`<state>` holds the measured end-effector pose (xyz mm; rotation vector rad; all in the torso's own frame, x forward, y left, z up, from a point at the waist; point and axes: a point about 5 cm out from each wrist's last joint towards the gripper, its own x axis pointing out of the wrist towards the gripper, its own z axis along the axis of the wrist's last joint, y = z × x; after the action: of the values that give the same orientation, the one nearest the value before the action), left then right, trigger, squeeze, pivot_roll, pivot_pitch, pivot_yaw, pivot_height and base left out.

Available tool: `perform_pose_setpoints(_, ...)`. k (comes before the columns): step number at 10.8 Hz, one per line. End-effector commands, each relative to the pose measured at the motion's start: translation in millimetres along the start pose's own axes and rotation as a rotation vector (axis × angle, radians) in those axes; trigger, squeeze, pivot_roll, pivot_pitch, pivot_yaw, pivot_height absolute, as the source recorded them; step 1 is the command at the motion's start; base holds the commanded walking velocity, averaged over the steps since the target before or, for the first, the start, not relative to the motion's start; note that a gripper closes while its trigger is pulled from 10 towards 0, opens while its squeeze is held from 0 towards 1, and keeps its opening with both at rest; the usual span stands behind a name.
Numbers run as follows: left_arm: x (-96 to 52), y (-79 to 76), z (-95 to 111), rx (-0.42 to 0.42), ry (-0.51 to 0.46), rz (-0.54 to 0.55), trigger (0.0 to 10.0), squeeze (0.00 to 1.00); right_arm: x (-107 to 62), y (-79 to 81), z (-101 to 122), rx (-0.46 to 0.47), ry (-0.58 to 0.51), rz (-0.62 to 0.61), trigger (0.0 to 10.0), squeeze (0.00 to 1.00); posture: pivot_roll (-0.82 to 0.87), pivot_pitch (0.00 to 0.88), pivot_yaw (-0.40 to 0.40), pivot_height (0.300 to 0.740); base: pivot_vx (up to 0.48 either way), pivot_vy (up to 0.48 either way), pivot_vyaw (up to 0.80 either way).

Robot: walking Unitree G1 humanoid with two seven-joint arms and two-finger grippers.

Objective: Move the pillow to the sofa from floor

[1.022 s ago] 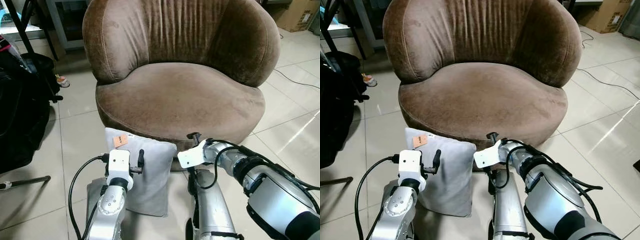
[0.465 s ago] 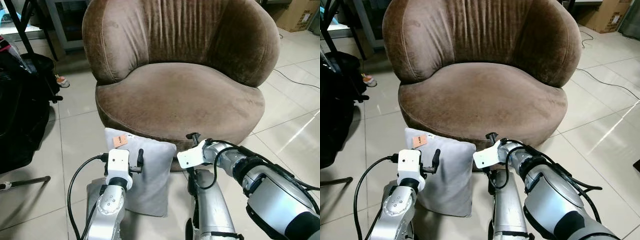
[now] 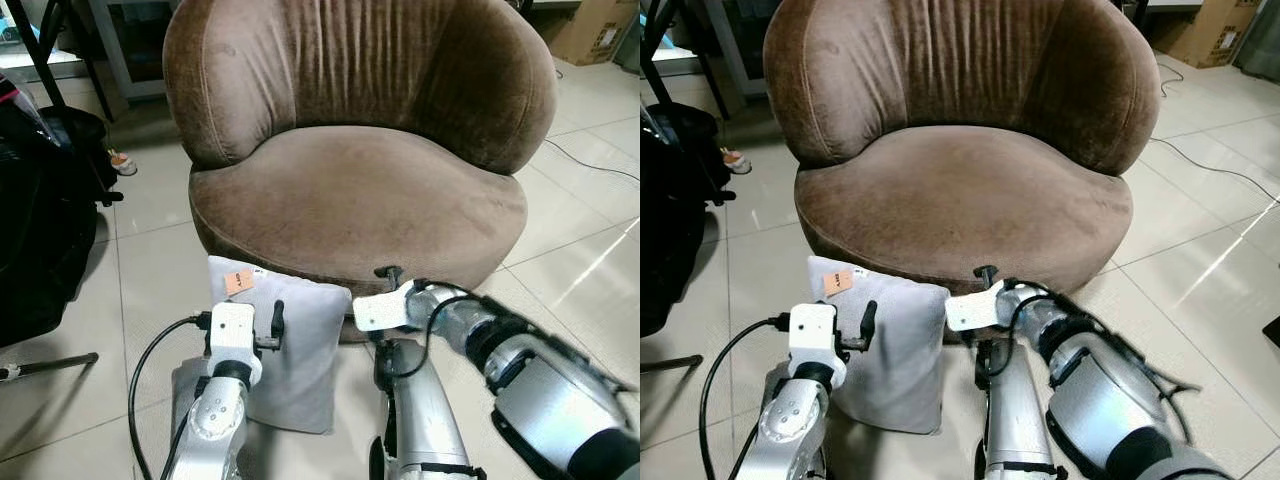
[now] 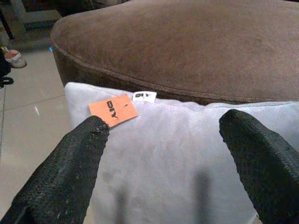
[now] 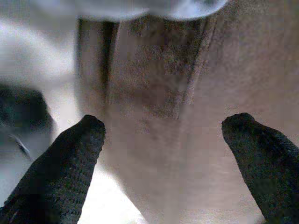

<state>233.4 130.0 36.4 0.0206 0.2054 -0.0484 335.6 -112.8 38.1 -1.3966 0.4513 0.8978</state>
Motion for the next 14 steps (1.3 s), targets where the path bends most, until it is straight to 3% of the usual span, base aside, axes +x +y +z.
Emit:
perform_pose_setpoints(1, -0.5, -0.1, 0.9, 0.007, 0.007, -0.004, 10.0, 0.0, 0.7, 1.3, 1.4, 0.185, -0.019, 0.019, 10.0, 0.0, -0.06, 0.0, -0.087, 0.435, 0.0, 0.0, 0.0)
perform_pose_setpoints(2, -0.4, 2.3, 1.6, 0.013, 0.007, -0.001, 10.0, 0.0, 2.4, 1.0, 9.1, 0.449, -0.067, 0.037, 10.0, 0.0, -0.05, 0.0, -0.083, 0.435, 0.0, 0.0, 0.0)
perform_pose_setpoints(5, 1.1, 5.8, 4.2, 0.028, 0.005, -0.007, 10.0, 0.0, 3.9, -4.9, 22.8, 0.968, -0.179, 0.044, 10.0, 0.0, -0.05, 0.0, -0.068, 0.435, 0.0, 0.0, 0.0)
perform_pose_setpoints(7, 3.1, 6.3, 5.9, 0.033, 0.004, -0.01, 10.0, 0.0, 2.3, -10.8, 22.1, 0.977, -0.186, 0.04, 10.0, 0.0, -0.05, 0.0, -0.066, 0.435, 0.0, 0.0, 0.0)
perform_pose_setpoints(8, 4.4, 5.7, 6.6, 0.035, 0.002, -0.012, 10.0, 0.0, 0.3, -20.3, 24.1, 1.082, -0.217, 0.025, 10.0, 0.0, -0.05, 0.0, -0.067, 0.435, 0.0, 0.0, 0.0)
perform_pose_setpoints(9, 4.8, 5.2, 7.0, 0.034, 0.002, -0.013, 10.0, 0.0, -0.1, -22.5, 24.6, 1.099, -0.22, 0.019, 10.0, 0.0, -0.05, 0.0, -0.069, 0.435, 0.0, 0.0, 0.0)
perform_pose_setpoints(14, 4.4, 6.6, 7.1, 0.033, 0.003, -0.008, 10.0, 0.0, 4.1, -11.0, 27.5, 0.937, -0.15, 0.018, 10.0, 0.0, -0.05, 0.0, -0.071, 0.435, 0.0, 0.0, 0.0)
